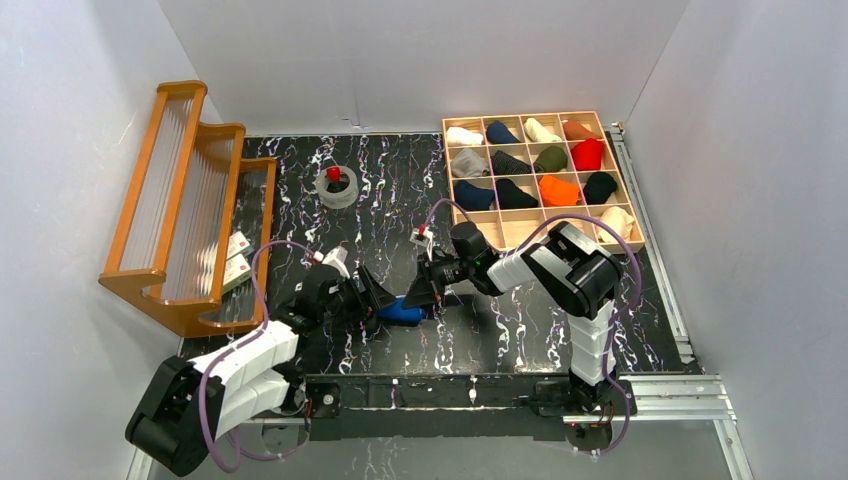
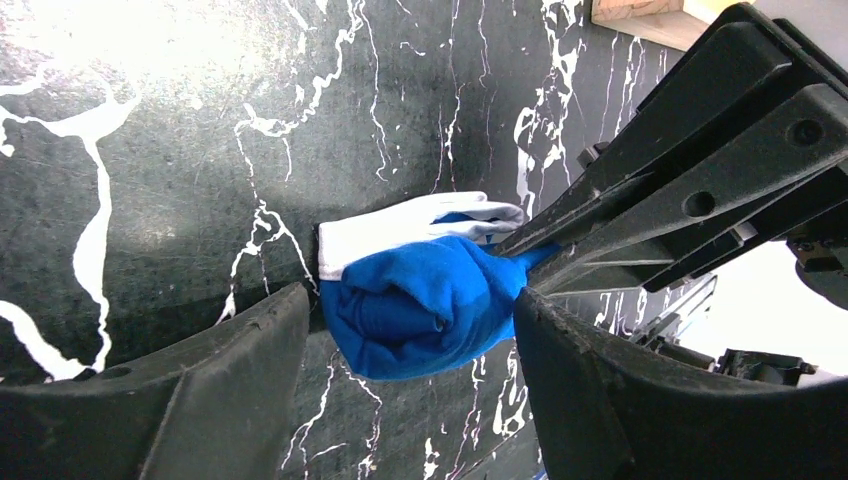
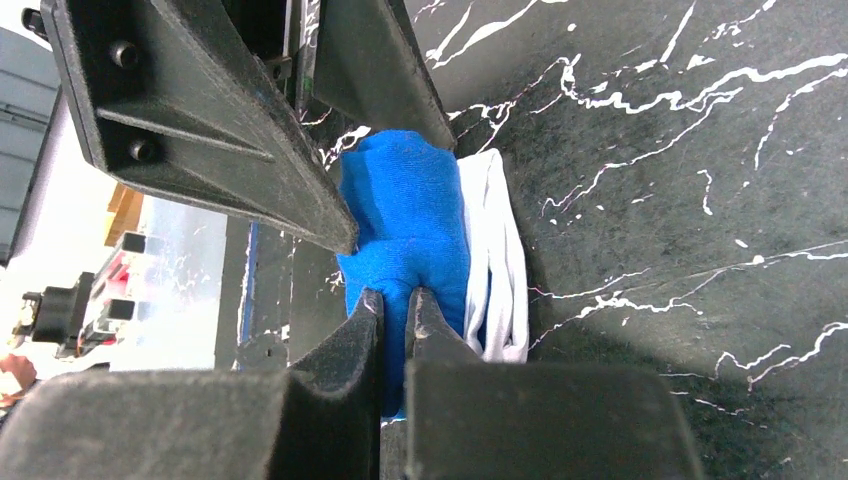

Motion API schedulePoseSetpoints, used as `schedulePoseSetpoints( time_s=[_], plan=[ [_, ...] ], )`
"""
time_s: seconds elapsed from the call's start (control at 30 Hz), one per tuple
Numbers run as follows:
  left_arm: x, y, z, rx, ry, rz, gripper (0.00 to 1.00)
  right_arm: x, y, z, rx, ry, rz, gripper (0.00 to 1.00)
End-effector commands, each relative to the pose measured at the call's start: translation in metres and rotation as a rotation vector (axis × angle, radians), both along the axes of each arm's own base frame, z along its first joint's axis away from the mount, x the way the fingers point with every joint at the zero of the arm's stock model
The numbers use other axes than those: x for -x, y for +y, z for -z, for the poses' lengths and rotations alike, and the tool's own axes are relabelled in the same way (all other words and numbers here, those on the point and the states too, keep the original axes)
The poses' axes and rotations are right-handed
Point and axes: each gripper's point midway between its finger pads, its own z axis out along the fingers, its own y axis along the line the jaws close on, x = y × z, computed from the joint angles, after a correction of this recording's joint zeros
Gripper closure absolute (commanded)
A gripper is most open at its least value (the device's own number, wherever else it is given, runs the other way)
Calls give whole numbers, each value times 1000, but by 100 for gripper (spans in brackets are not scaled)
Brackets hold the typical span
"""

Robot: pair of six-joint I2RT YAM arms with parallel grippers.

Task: Roll the underwear
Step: Pick up the underwear from the center of the board.

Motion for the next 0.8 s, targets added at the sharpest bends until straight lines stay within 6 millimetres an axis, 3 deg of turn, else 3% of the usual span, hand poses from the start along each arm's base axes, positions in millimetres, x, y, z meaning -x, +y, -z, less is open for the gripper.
schedulePoseSetpoints(
  time_s=[0.0, 0.17, 0.27, 0.4, 0.43, 0.47, 0.53, 0.67, 0.7, 0.77],
  plan=[
    [-3, -2, 6, 13, 14, -13, 33, 24, -26, 55, 214, 189, 56, 94],
    [0, 17, 32, -75, 110, -119, 55, 23, -26, 54, 216, 187, 61, 83],
    [-1, 28, 38, -116, 121, -173, 63, 21, -25, 47, 190, 163, 49, 71],
    [-4, 23, 34, -170, 110, -79, 67, 14, -15, 10, 81, 45, 11, 47],
    [-2, 21, 33, -190, 123, -44, 67, 6, -12, -1, 70, -9, 30, 31],
    [-3, 20, 32, -205, 125, -25, 67, -2, -11, -8, 73, -64, 43, 24],
    [-4, 21, 32, -233, 135, -6, 67, -18, -13, -20, 92, -175, 89, 21],
    [-5, 18, 30, -235, 136, 23, 68, -75, -34, -80, 124, -463, 356, 6],
    [-5, 18, 29, -234, 134, 24, 68, -83, -44, -95, 77, -447, 448, 2],
    [-5, 18, 29, -236, 136, 25, 68, -91, -50, -98, 57, -356, 539, 1]
  ],
)
